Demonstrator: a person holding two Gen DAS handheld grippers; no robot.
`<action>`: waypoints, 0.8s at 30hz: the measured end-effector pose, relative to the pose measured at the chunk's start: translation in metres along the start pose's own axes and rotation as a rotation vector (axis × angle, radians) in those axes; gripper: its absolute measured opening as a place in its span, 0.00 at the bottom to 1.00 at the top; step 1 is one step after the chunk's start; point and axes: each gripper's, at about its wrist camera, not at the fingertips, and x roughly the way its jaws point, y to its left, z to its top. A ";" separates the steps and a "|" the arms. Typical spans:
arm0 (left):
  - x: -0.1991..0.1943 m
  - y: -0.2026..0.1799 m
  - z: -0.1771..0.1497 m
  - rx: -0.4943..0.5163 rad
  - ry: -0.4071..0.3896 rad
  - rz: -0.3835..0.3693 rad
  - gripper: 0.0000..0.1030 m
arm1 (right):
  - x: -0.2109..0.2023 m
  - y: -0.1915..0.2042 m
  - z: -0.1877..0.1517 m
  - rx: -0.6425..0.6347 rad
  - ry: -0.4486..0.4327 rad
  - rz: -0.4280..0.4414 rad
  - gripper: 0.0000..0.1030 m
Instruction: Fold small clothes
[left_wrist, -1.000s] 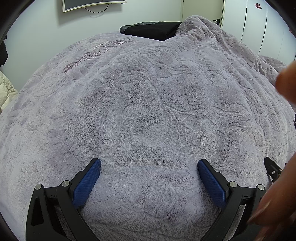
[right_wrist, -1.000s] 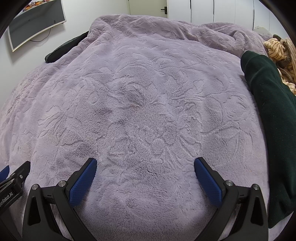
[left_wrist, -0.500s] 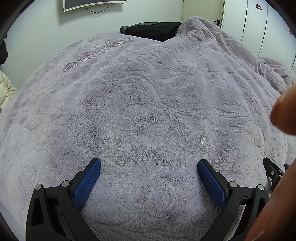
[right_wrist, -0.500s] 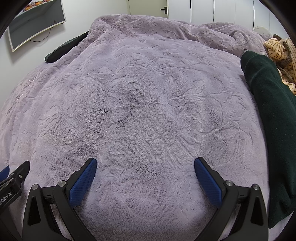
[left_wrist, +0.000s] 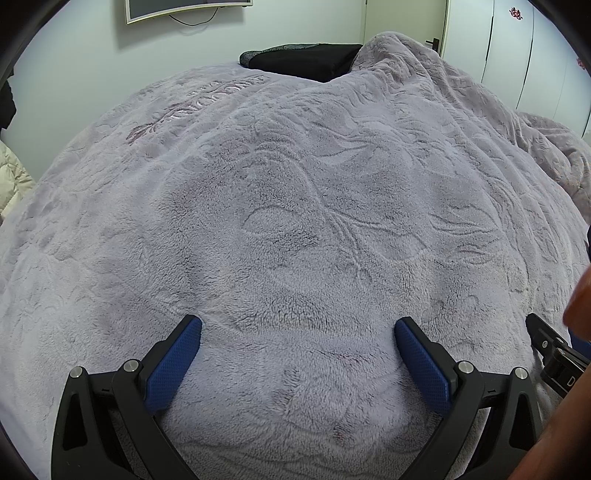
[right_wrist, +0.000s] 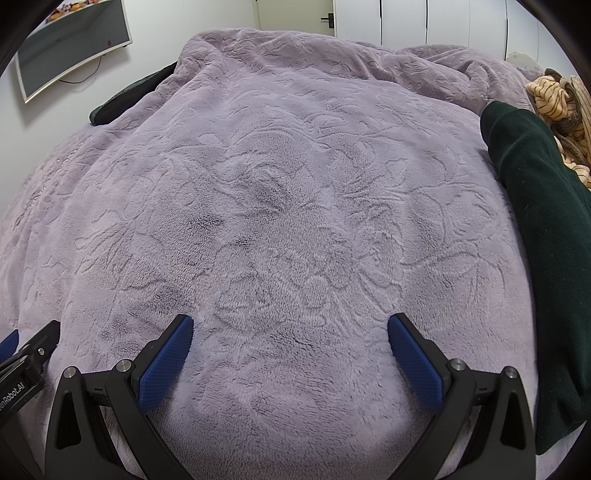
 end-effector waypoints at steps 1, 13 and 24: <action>0.000 0.000 0.000 0.000 0.000 0.000 1.00 | 0.000 0.000 0.000 0.000 0.000 0.000 1.00; 0.000 0.000 0.000 0.001 0.001 0.001 1.00 | 0.000 0.000 0.000 0.000 0.000 0.000 1.00; 0.001 0.001 0.001 0.000 -0.001 0.000 1.00 | 0.000 0.000 0.000 0.001 0.000 0.001 1.00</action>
